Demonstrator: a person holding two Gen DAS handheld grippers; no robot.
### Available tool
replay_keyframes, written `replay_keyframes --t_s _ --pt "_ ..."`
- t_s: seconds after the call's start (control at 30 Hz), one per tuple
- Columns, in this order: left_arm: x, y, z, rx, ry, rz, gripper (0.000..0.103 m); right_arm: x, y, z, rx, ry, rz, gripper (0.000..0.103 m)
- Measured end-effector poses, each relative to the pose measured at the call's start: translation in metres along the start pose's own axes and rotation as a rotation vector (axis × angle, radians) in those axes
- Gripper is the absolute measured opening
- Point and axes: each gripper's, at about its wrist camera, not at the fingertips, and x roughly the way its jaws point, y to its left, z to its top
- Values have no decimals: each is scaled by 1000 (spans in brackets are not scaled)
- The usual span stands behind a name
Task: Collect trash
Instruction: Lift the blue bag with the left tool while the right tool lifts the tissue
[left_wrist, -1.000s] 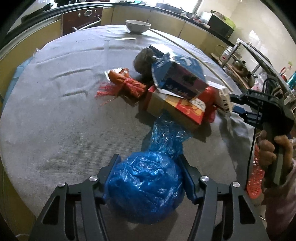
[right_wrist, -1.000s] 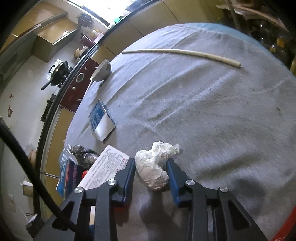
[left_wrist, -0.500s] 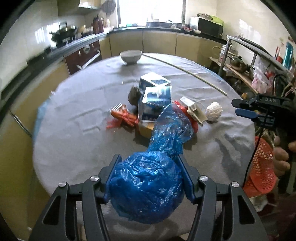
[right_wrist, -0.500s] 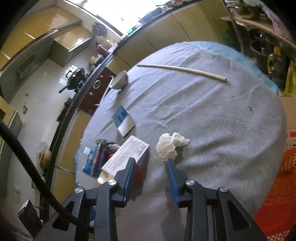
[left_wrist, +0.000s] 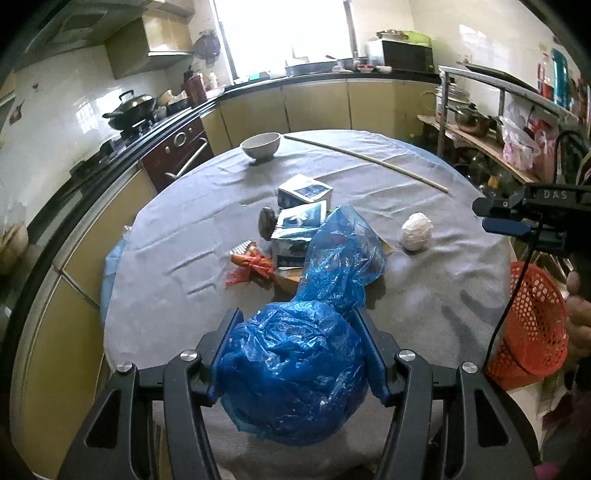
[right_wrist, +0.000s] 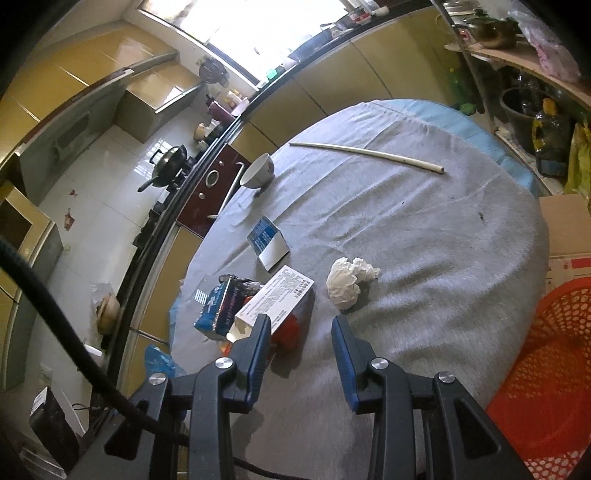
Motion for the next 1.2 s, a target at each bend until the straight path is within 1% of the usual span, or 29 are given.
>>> replay_keyframes --t_s 0.17,0.3,0.4,0.5,0.53,0.6,0.63,0.7,0.83,0.87,0.9,0.93,0.97,1.0,1.03,1.13,1.2 --pt "1 -19 3 44 0 -21 62 -17 -7 -2 11 -11 6 38" --pt "7 -20 3 35 16 -25 62 -16 -18 2 38 10 12 38" --pt "12 -13 1 7 36 -12 62 -5 -27 5 56 8 -8 39" --pt "16 -6 -1 -12 47 -2 62 20 -32 9 57 45 -22 39" --pt "17 -6 -1 -16 49 -2 62 29 -33 11 55 59 -38 41" --pt "20 -3 -2 -22 52 -3 62 46 -36 16 57 77 -65 75" --pt "21 -2 -2 -24 53 -4 62 56 -38 18 70 81 -65 78" --pt "22 0 -2 -26 51 -7 62 75 -41 23 95 98 -61 78" --pt "23 6 -2 -50 31 -33 62 113 -44 33 107 119 -130 78" --pt "23 8 -2 -53 29 -37 62 119 -41 36 94 84 -141 78" --pt "24 8 -2 -54 28 -38 62 121 -38 37 82 75 -157 77" --pt "25 10 -2 -57 28 -39 62 130 -33 40 61 85 -178 75" --pt "25 10 -2 -63 25 -52 62 134 -30 41 44 87 -195 70" --pt "26 11 -2 -68 26 -56 62 139 -27 42 25 93 -218 54" --pt "26 11 -1 -71 25 -57 62 144 -25 42 11 118 -226 44" --pt "25 12 1 -75 20 -53 62 140 -20 40 -11 109 -227 39" --pt "25 11 3 -75 19 -49 62 129 -17 38 -40 89 -243 39"
